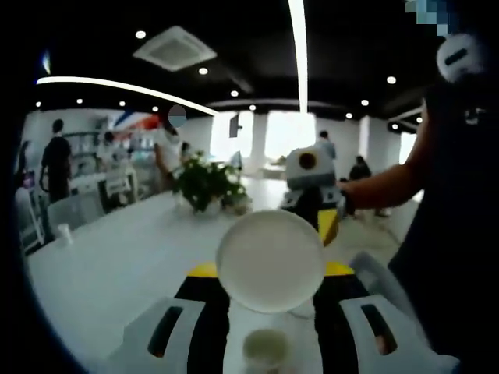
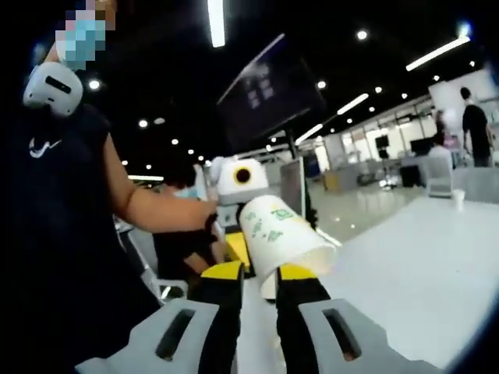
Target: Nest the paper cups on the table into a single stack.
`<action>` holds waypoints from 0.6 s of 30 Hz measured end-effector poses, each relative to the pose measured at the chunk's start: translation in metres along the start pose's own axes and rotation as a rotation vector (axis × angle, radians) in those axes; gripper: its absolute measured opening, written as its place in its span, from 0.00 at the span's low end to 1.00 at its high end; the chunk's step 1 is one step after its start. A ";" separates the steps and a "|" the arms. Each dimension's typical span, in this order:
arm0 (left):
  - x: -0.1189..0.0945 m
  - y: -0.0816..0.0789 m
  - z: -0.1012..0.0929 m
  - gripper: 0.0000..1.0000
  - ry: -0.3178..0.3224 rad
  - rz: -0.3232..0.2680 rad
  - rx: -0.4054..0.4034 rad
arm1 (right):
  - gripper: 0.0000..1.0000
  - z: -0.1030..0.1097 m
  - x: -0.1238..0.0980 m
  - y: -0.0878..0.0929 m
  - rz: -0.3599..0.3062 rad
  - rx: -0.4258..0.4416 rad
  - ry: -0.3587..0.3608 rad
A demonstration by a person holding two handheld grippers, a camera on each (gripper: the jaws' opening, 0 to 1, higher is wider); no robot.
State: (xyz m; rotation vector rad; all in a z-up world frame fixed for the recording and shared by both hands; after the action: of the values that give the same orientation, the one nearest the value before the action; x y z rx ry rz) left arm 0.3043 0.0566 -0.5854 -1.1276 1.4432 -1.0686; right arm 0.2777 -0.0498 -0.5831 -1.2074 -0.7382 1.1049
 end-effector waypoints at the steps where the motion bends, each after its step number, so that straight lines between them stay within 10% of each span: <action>1: 0.000 0.000 0.000 0.39 0.002 0.000 0.004 | 0.10 0.001 0.000 -0.002 -0.006 0.005 -0.008; 7: -0.002 0.000 -0.002 0.27 0.012 0.027 0.016 | 0.00 0.010 0.002 -0.012 -0.028 0.012 -0.060; 13: -0.004 -0.003 0.004 0.46 -0.034 0.014 0.024 | 0.00 0.009 0.003 -0.014 -0.016 0.011 -0.055; 18: -0.010 0.003 0.019 0.89 -0.145 0.025 -0.042 | 0.00 0.005 0.002 -0.016 0.010 -0.010 -0.007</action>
State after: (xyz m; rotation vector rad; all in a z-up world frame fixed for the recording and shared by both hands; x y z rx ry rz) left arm 0.3232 0.0654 -0.5891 -1.1886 1.3673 -0.9235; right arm 0.2784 -0.0465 -0.5663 -1.2176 -0.7447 1.1147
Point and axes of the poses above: the point that each gripper's makers call its tool centre point, and the gripper's own axes: x roughly forward along the fingers, z roughly to its left, y roughly out of its underside, the point moved 5 cm from there along -x, roughly backward along the fingers, and after that the axes turned 14 degrees about y, right-handed, at the moved point
